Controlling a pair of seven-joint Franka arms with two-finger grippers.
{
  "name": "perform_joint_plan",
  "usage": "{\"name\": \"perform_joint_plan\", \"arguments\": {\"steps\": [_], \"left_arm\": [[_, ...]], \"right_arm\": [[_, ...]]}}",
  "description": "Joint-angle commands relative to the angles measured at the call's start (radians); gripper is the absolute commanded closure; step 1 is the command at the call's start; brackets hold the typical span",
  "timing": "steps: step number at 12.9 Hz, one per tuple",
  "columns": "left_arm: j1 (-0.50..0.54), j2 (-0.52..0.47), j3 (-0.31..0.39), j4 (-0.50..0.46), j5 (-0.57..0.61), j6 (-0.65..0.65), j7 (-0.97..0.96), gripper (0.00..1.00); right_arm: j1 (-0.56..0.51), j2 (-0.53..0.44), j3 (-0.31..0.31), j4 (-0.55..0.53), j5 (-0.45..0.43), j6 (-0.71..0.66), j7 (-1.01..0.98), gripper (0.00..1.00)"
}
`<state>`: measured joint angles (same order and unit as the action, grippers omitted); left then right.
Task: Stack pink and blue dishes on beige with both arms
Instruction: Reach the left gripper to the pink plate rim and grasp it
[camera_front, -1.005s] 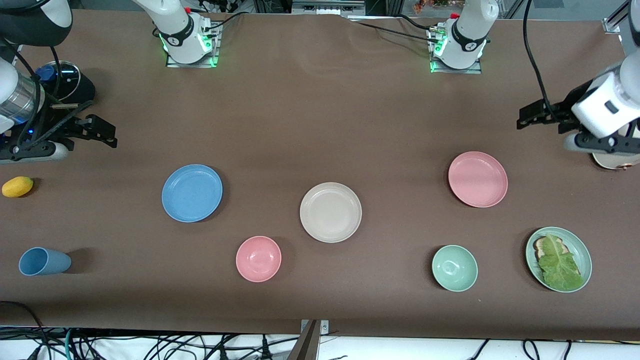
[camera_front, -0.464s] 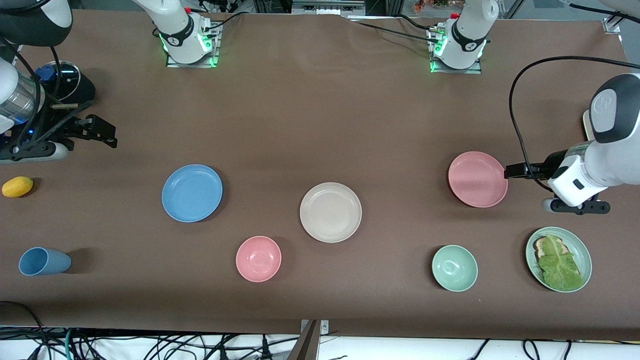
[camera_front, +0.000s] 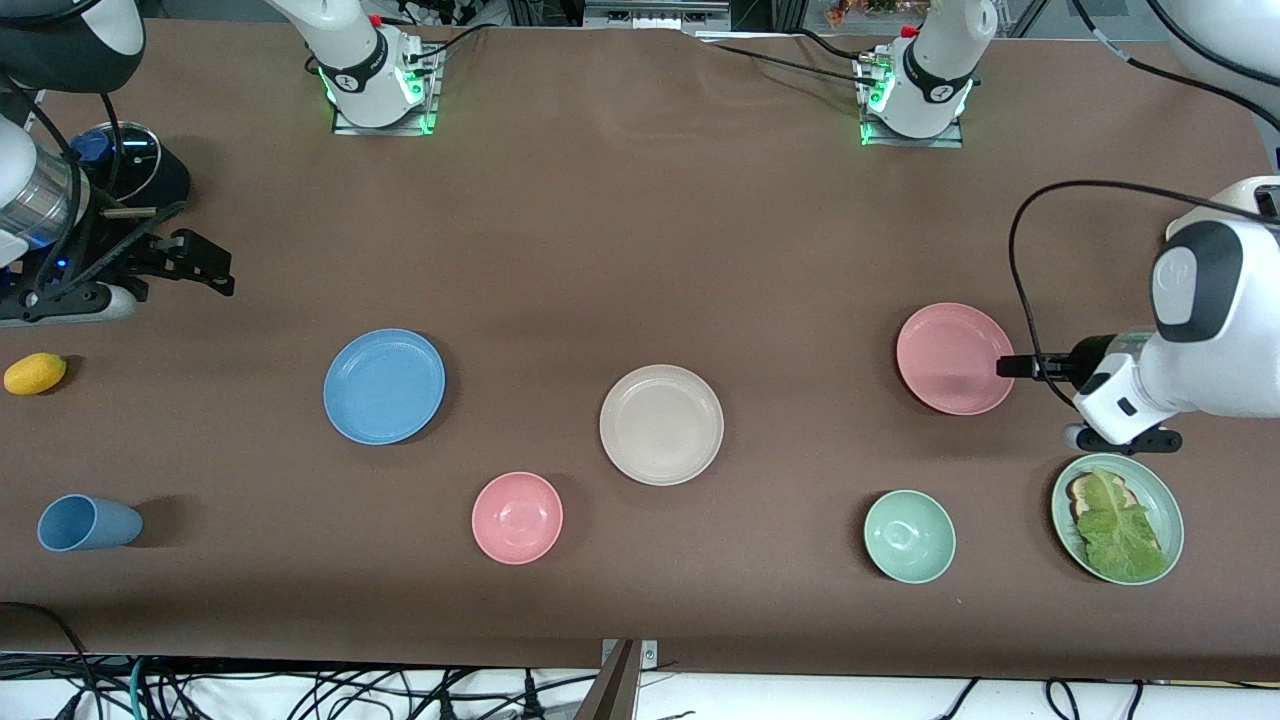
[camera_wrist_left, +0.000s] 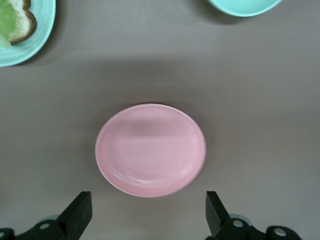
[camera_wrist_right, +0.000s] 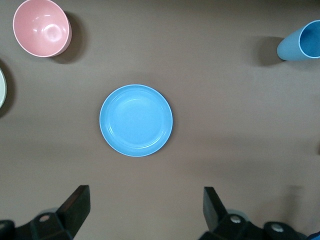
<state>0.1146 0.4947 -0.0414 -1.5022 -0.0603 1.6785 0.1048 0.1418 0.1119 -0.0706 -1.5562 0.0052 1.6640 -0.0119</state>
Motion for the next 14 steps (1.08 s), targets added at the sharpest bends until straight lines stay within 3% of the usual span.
{"name": "perform_joint_plan", "arguments": {"steps": [1, 6, 14], "left_arm": [[0.08, 0.001, -0.011, -0.044, 0.005, 0.049, 0.113, 0.0], [0.189, 0.002, -0.011, -0.212, -0.153, 0.188, 0.35, 0.0], [0.227, -0.011, -0.005, -0.417, -0.302, 0.361, 0.585, 0.0]], "right_arm": [[-0.005, -0.015, 0.005, -0.012, -0.002, 0.003, 0.0, 0.0], [-0.008, -0.015, 0.003, -0.012, -0.002, 0.005, 0.0, 0.0], [-0.008, -0.014, 0.003, -0.012, -0.007, 0.006, 0.0, 0.0]]}}
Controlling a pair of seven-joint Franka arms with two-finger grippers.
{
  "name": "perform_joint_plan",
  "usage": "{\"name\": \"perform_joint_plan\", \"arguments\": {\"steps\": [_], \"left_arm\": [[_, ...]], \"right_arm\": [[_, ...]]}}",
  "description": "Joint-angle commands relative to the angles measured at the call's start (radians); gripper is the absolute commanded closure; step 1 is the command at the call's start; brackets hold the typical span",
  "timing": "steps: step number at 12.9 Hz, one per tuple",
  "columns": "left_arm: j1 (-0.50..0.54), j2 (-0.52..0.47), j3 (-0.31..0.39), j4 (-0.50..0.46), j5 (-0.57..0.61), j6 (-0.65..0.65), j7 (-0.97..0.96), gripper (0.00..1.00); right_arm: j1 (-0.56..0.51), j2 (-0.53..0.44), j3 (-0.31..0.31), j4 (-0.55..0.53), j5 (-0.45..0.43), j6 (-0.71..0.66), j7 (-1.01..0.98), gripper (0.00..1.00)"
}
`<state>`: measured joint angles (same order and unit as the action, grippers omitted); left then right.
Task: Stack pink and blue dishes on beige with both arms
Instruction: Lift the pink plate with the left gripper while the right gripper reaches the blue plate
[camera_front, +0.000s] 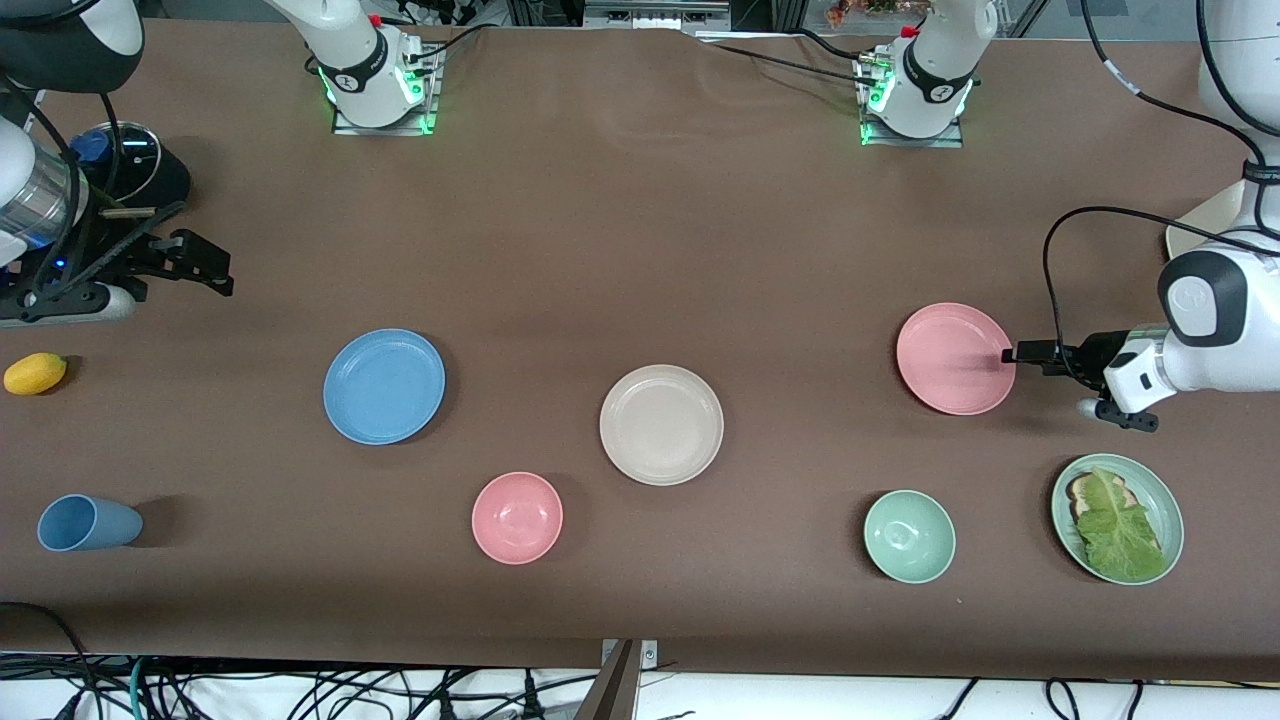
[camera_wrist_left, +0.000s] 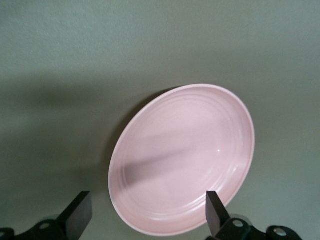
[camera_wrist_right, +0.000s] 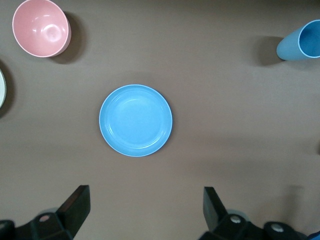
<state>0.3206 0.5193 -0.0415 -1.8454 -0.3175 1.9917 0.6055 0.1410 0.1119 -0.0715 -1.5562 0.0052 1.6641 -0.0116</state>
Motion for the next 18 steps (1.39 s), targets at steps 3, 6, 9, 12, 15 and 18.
{"name": "perform_joint_plan", "arguments": {"steps": [3, 6, 9, 12, 15, 18], "left_arm": [[0.04, -0.033, -0.004, -0.092, -0.049, 0.058, 0.118, 0.0], [0.046, -0.03, -0.004, -0.147, -0.086, 0.127, 0.172, 0.0], [0.043, -0.022, -0.004, -0.164, -0.103, 0.157, 0.178, 0.04], [0.034, 0.001, -0.004, -0.156, -0.104, 0.182, 0.171, 0.48], [0.031, 0.005, -0.004, -0.152, -0.107, 0.182, 0.114, 1.0], [0.031, 0.01, -0.004, -0.13, -0.106, 0.18, 0.117, 1.0]], "right_arm": [[-0.011, 0.009, 0.004, -0.012, -0.002, 0.006, -0.005, 0.0], [-0.011, 0.06, 0.004, -0.012, -0.004, 0.008, -0.01, 0.0], [-0.009, 0.112, 0.004, -0.012, 0.002, 0.035, -0.013, 0.0], [-0.012, 0.112, 0.002, -0.047, 0.002, 0.071, -0.015, 0.0], [-0.015, 0.071, -0.036, -0.18, 0.006, 0.21, -0.085, 0.0], [-0.015, 0.078, -0.053, -0.304, 0.019, 0.348, -0.088, 0.0]]}}
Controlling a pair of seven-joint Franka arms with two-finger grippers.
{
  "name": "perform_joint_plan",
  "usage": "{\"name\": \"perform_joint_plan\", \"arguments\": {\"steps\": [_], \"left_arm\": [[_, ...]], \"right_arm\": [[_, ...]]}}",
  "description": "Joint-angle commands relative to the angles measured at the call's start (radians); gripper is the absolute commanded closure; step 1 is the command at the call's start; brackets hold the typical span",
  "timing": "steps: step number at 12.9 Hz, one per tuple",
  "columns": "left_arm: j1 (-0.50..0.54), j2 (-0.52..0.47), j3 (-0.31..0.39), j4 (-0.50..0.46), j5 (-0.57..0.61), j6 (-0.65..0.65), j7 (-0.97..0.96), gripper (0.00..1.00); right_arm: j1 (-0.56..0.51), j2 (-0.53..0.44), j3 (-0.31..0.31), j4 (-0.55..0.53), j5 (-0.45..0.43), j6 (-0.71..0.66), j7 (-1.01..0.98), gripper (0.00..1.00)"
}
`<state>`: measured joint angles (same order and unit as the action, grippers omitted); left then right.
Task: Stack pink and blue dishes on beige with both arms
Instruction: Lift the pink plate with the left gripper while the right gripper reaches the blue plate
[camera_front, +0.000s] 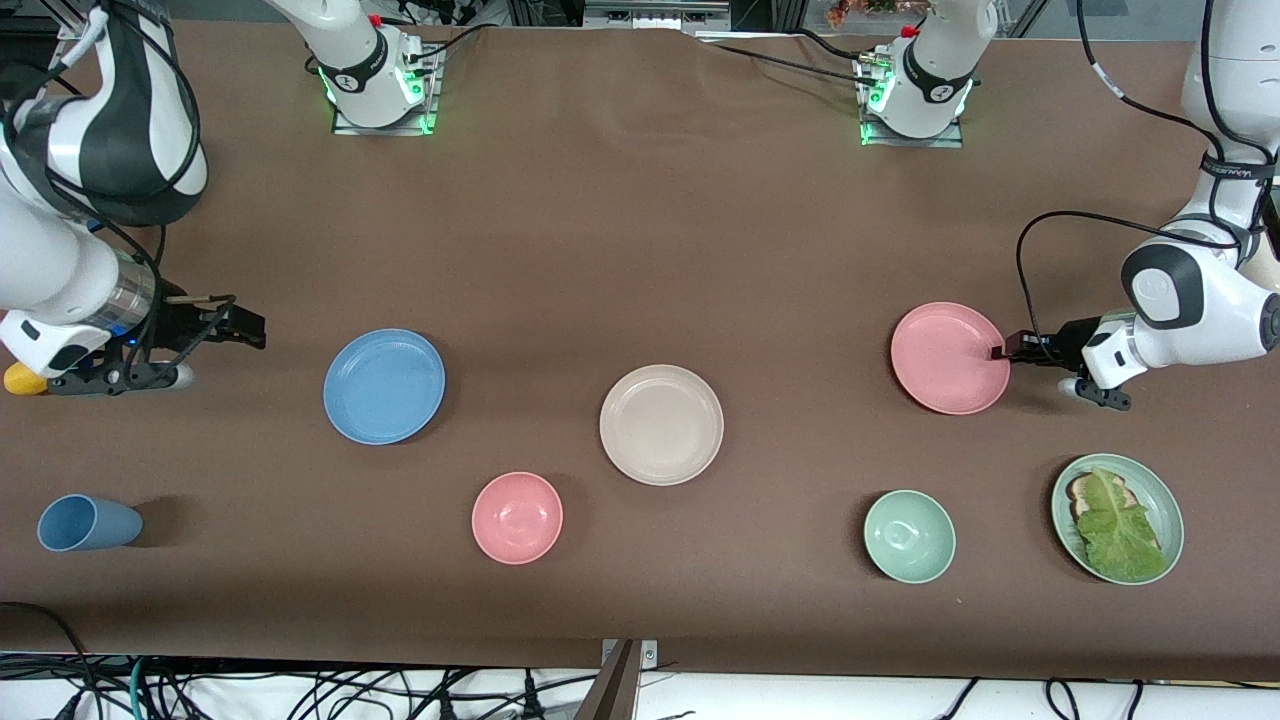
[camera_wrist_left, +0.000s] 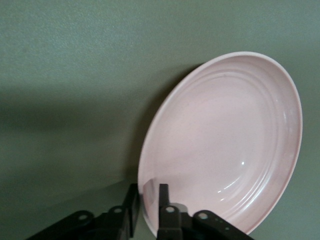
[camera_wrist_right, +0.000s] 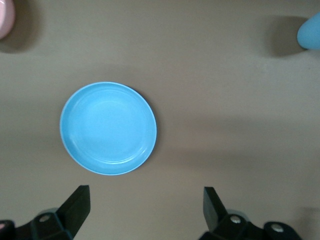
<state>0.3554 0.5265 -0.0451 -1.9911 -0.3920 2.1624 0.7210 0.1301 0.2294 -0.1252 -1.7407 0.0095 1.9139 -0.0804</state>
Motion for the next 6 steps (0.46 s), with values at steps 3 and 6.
{"name": "perform_joint_plan", "arguments": {"steps": [3, 6], "left_arm": [[-0.004, 0.003, -0.001, 0.029, -0.031, 0.004, 0.003, 1.0], [-0.013, -0.006, -0.008, 0.049, -0.034, -0.024, -0.003, 1.0]], "right_arm": [[-0.003, -0.004, 0.002, -0.264, 0.015, 0.316, -0.018, 0.0], [-0.003, 0.096, 0.007, -0.312, 0.015, 0.497, -0.018, 0.0]]}}
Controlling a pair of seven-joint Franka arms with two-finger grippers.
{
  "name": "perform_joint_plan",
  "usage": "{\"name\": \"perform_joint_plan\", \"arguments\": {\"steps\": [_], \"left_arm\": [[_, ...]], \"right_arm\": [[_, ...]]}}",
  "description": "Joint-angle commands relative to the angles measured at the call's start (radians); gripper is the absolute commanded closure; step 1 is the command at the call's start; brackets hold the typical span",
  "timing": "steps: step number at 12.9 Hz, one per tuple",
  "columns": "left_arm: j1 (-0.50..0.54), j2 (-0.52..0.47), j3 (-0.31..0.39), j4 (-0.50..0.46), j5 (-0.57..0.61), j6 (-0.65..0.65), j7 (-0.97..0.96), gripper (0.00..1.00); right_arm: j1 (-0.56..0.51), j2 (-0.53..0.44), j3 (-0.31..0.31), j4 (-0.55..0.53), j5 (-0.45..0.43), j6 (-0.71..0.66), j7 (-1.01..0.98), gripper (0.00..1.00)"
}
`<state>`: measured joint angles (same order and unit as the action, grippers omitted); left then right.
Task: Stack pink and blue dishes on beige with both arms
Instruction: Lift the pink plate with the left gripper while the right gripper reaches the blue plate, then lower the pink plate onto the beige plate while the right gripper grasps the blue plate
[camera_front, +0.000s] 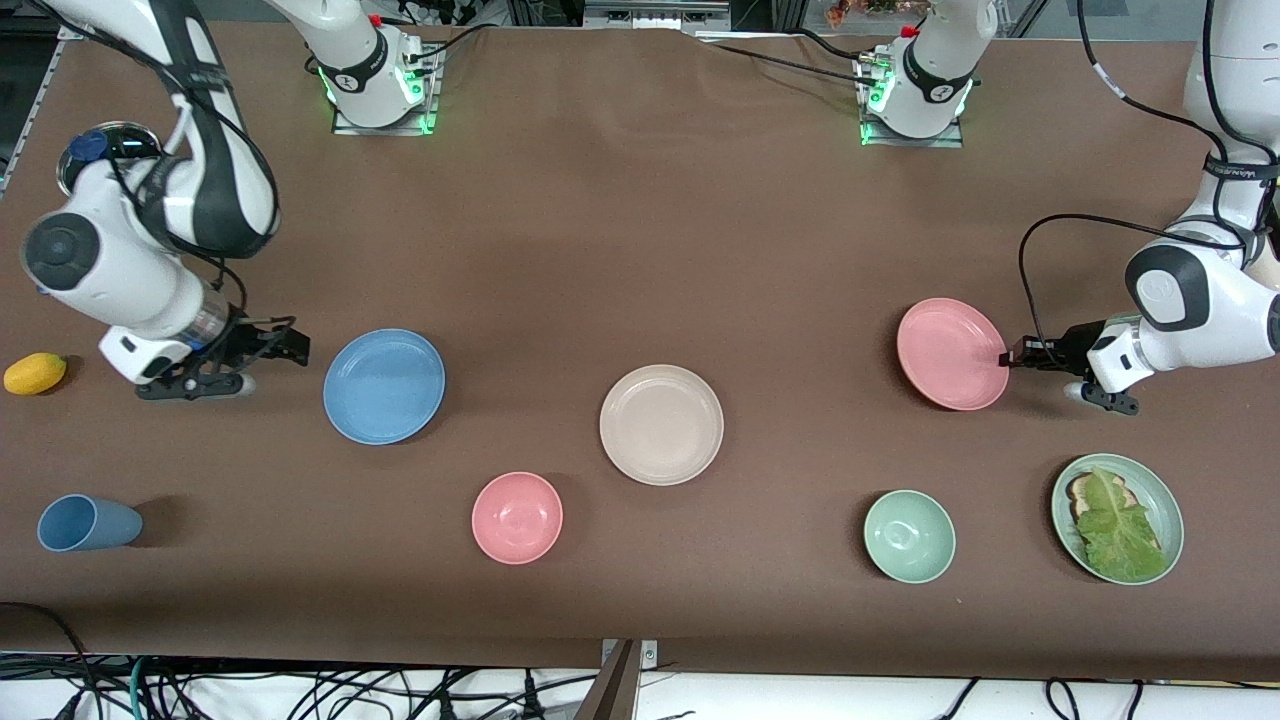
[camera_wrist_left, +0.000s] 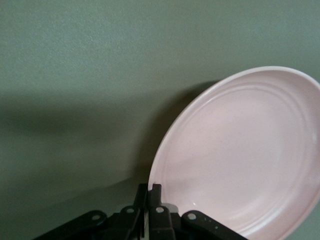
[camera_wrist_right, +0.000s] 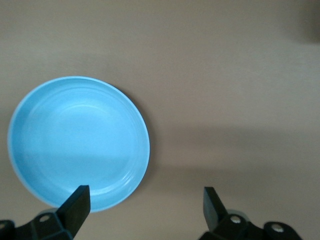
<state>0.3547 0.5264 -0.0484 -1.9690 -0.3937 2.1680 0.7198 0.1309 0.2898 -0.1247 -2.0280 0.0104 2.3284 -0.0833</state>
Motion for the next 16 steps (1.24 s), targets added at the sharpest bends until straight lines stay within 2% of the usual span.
{"name": "perform_joint_plan", "arguments": {"steps": [1, 5, 7, 10, 13, 16], "left_arm": [[-0.046, -0.005, -0.007, 0.053, -0.052, -0.043, -0.003, 1.0], [-0.195, -0.006, -0.01, 0.099, -0.106, -0.047, -0.149, 1.0], [-0.293, -0.006, -0.01, 0.127, -0.16, -0.045, -0.267, 1.0], [-0.416, -0.003, -0.01, 0.182, -0.171, -0.039, -0.474, 1.0], [-0.526, 0.043, -0.01, 0.271, -0.171, -0.014, -0.662, 1.0], [-0.634, 0.089, -0.008, 0.323, -0.168, 0.048, -0.805, 1.0]], "right_arm": [[-0.004, 0.067, 0.01, -0.031, 0.014, 0.126, -0.013, 0.0], [-0.004, 0.215, 0.019, -0.049, 0.014, 0.366, -0.009, 0.02], [-0.004, 0.25, 0.03, -0.069, 0.016, 0.459, -0.003, 0.06], [-0.007, 0.247, 0.033, -0.067, 0.016, 0.451, 0.003, 0.14], [-0.01, 0.239, 0.034, -0.049, 0.037, 0.382, 0.0, 0.23], [-0.011, 0.235, 0.033, -0.035, 0.057, 0.338, -0.006, 0.49]]}}
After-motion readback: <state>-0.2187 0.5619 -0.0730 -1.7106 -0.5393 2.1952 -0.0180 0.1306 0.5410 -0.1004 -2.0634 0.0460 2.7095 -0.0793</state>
